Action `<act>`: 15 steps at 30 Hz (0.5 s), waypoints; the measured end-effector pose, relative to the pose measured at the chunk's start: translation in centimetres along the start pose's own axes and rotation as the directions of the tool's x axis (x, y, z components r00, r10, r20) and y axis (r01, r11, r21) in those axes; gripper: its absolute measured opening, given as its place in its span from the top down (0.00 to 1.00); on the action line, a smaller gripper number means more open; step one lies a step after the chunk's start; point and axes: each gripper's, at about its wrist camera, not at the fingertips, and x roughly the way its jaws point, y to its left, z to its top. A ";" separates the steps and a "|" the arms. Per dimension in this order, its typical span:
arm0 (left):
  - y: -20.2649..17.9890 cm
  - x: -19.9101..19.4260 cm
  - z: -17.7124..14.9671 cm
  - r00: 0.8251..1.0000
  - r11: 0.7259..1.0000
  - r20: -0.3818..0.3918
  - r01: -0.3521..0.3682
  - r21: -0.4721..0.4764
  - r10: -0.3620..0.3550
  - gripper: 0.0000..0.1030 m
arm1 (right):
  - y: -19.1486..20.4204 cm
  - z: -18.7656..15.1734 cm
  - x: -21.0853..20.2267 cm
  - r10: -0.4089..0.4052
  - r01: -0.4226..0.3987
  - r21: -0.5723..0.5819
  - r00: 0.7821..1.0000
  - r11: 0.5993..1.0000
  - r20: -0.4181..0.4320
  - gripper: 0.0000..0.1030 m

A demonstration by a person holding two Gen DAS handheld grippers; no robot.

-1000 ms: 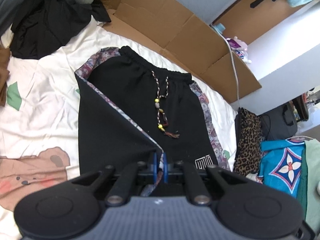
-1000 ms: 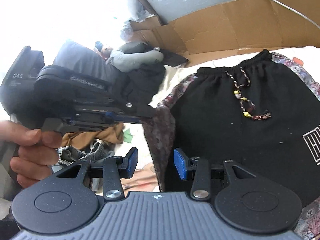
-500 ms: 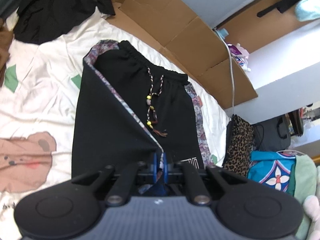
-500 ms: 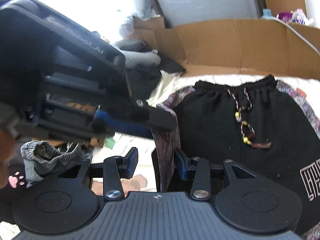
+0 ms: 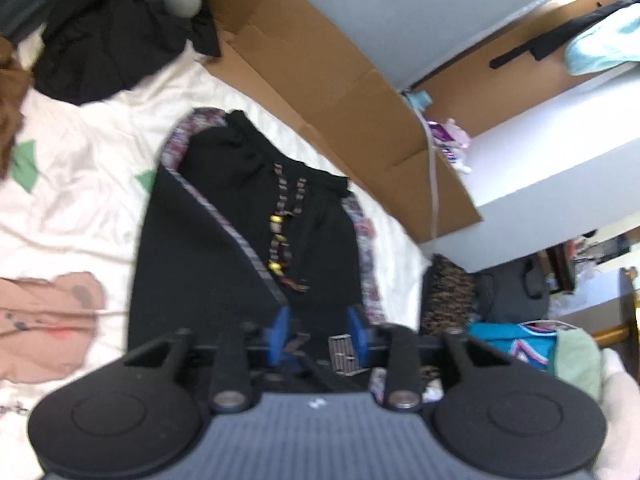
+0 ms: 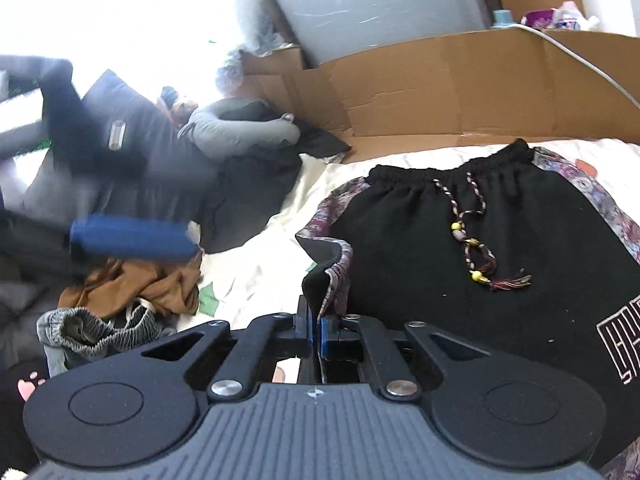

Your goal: Fold clothes

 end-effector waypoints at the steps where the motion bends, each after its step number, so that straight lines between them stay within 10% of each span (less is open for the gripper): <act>1: 0.5 0.1 0.0 1.000 1.000 -0.003 -0.017 -0.006 0.017 0.64 | -0.3 0.0 -0.2 0.000 0.000 0.010 1.000 1.000 0.001 0.98; 15: 6.0 2.0 -2.2 0.984 0.982 -0.048 -0.175 -0.077 0.171 0.60 | -4.4 0.2 -3.1 -0.042 0.032 0.153 0.997 0.988 0.061 0.99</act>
